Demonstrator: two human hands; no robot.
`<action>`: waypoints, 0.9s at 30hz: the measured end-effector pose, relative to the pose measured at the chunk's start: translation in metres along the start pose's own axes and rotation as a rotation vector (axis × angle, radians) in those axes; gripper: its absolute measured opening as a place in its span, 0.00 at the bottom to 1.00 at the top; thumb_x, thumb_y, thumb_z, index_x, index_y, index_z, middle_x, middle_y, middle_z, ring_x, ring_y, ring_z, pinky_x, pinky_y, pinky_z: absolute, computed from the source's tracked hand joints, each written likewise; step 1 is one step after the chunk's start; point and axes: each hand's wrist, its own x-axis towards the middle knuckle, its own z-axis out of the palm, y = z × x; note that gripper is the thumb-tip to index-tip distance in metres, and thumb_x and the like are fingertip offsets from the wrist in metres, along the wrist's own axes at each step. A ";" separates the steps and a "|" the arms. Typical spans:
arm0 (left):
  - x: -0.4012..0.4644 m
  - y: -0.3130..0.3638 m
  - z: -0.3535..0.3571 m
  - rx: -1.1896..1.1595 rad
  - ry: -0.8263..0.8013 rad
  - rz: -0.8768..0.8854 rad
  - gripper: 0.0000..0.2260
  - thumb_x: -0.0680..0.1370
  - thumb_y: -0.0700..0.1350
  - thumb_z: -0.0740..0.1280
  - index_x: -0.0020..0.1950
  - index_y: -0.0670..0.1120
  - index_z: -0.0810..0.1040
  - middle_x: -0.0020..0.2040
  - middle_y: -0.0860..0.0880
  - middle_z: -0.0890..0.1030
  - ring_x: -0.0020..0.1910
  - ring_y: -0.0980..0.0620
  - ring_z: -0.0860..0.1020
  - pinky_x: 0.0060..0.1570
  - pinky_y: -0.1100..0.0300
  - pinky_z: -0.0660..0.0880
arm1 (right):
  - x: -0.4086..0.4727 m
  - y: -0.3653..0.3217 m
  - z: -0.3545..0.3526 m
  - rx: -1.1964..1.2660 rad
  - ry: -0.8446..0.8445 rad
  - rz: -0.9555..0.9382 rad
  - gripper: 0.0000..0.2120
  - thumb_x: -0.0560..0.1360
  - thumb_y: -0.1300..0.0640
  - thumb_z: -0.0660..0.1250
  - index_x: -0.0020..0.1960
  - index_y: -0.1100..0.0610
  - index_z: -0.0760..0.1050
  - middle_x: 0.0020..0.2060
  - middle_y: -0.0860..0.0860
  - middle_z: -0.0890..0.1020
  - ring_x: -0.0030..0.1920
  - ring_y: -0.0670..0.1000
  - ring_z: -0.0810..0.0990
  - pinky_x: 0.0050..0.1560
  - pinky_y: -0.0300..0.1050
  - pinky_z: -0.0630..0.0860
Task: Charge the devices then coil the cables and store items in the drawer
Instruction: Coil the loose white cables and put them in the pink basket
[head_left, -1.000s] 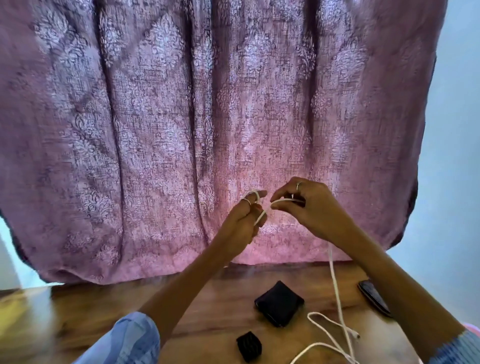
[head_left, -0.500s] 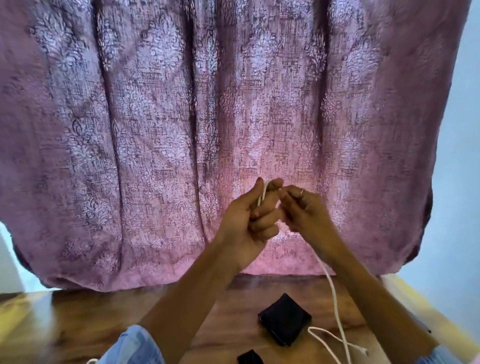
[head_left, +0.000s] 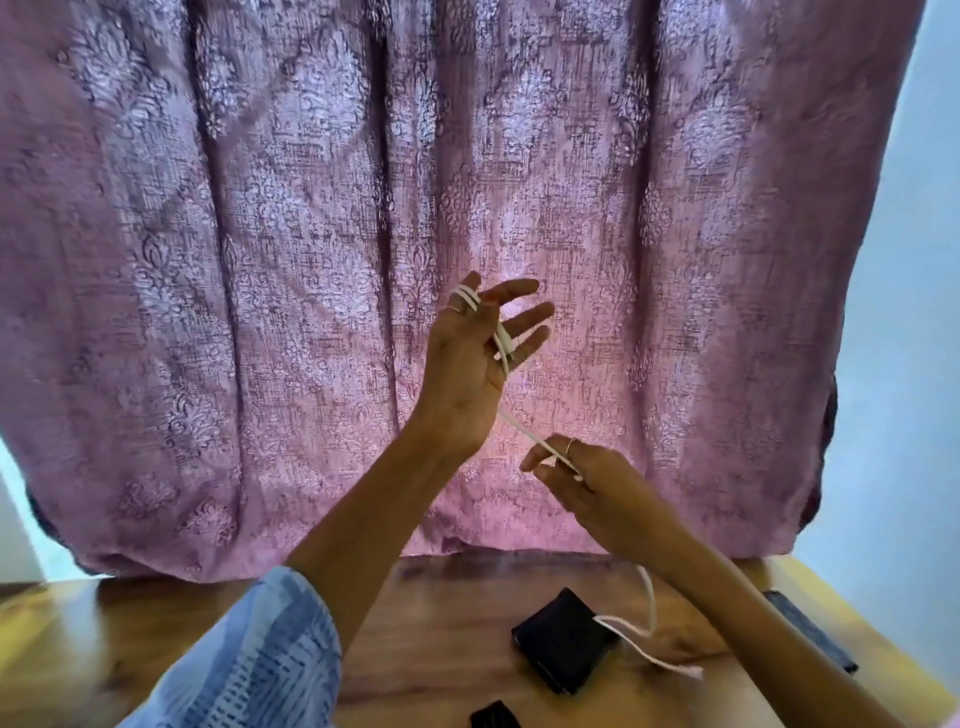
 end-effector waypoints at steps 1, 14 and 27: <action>0.001 0.000 -0.003 0.152 -0.001 0.038 0.16 0.82 0.37 0.54 0.70 0.46 0.60 0.49 0.51 0.84 0.51 0.49 0.82 0.56 0.51 0.76 | 0.000 -0.003 -0.004 -0.029 0.014 -0.039 0.09 0.81 0.58 0.59 0.51 0.51 0.77 0.26 0.46 0.72 0.26 0.48 0.69 0.29 0.39 0.65; -0.013 -0.007 -0.018 1.079 -0.309 -0.066 0.23 0.82 0.33 0.52 0.76 0.45 0.52 0.37 0.46 0.73 0.26 0.61 0.69 0.30 0.72 0.67 | 0.019 -0.031 -0.063 -0.233 0.360 -0.131 0.06 0.75 0.53 0.69 0.48 0.52 0.83 0.42 0.51 0.83 0.39 0.50 0.79 0.44 0.48 0.77; -0.031 0.019 0.001 0.492 -0.419 -0.401 0.21 0.78 0.58 0.54 0.45 0.45 0.79 0.23 0.54 0.59 0.20 0.59 0.53 0.21 0.69 0.50 | 0.030 -0.045 -0.081 -0.018 0.454 -0.279 0.04 0.72 0.52 0.71 0.41 0.52 0.82 0.36 0.53 0.82 0.36 0.54 0.80 0.40 0.51 0.76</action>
